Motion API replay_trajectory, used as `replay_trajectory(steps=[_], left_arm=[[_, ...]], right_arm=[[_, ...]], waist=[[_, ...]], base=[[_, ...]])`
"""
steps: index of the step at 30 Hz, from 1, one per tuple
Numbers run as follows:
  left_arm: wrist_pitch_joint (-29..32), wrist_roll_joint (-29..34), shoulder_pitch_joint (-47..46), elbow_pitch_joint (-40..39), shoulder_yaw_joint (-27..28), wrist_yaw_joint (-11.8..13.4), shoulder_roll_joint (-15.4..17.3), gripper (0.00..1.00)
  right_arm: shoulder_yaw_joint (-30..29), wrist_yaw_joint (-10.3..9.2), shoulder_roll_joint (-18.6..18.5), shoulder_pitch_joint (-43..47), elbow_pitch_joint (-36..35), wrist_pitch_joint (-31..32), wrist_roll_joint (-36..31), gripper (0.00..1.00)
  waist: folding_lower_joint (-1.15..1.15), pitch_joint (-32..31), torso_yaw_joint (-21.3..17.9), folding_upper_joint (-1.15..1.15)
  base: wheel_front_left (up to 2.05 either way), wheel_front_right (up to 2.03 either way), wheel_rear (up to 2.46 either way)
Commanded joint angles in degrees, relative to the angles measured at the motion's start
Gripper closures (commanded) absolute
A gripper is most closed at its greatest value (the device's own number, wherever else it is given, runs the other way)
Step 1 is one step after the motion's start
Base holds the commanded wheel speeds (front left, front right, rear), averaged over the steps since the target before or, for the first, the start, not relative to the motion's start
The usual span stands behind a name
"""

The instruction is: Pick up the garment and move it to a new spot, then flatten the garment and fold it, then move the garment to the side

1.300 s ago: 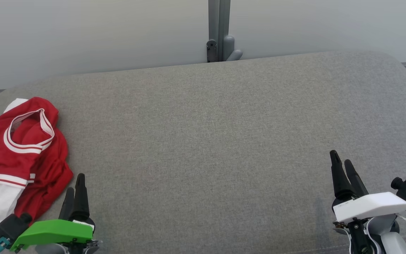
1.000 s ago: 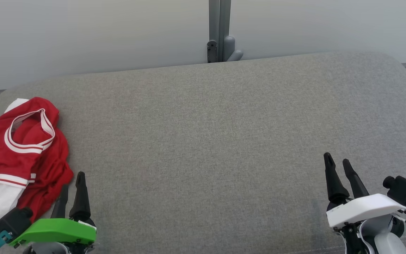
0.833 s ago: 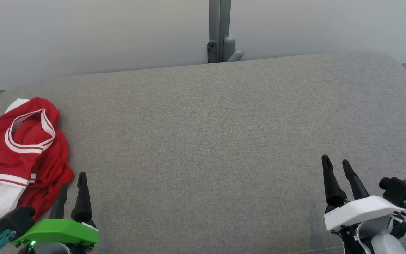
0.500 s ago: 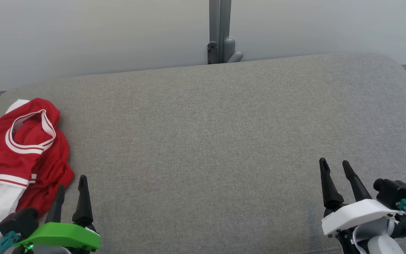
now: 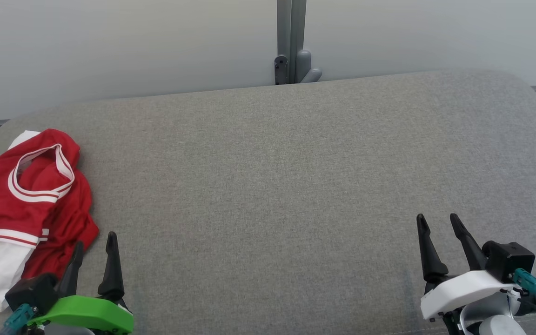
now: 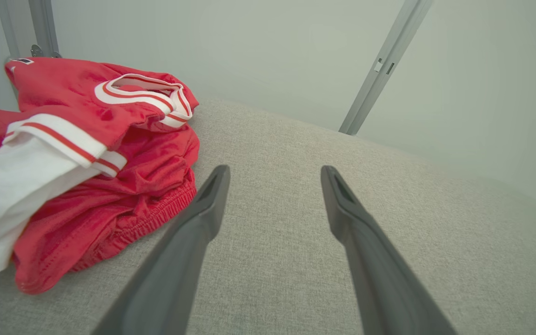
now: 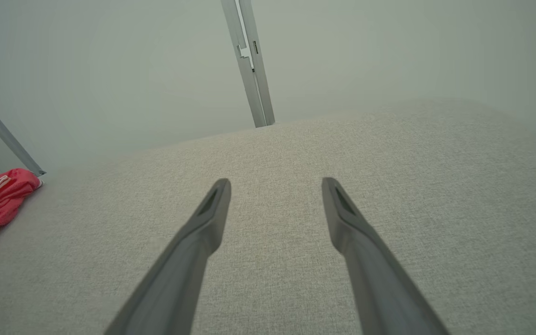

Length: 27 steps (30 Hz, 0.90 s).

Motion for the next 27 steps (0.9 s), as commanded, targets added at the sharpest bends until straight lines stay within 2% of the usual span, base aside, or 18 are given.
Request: replay_trajectory(steps=[1, 27], left_arm=[[-0.62, 2.10, 0.40, -0.23, 0.03, -0.26, 0.66, 0.00], [-3.67, 11.10, 0.97, 2.78, 0.24, -0.43, 1.13, 0.00]], right_arm=[[-0.25, 0.01, -0.22, 0.28, -0.30, -0.64, -1.83, 0.00], [-2.31, 0.02, 0.14, 1.69, -0.67, -3.83, -11.26, 0.00]], waist=[[0.00, -0.03, -0.02, 0.40], [0.00, -0.02, 0.10, 0.52]], base=[[0.00, 0.00, 0.00], [0.00, 0.00, 0.00]])
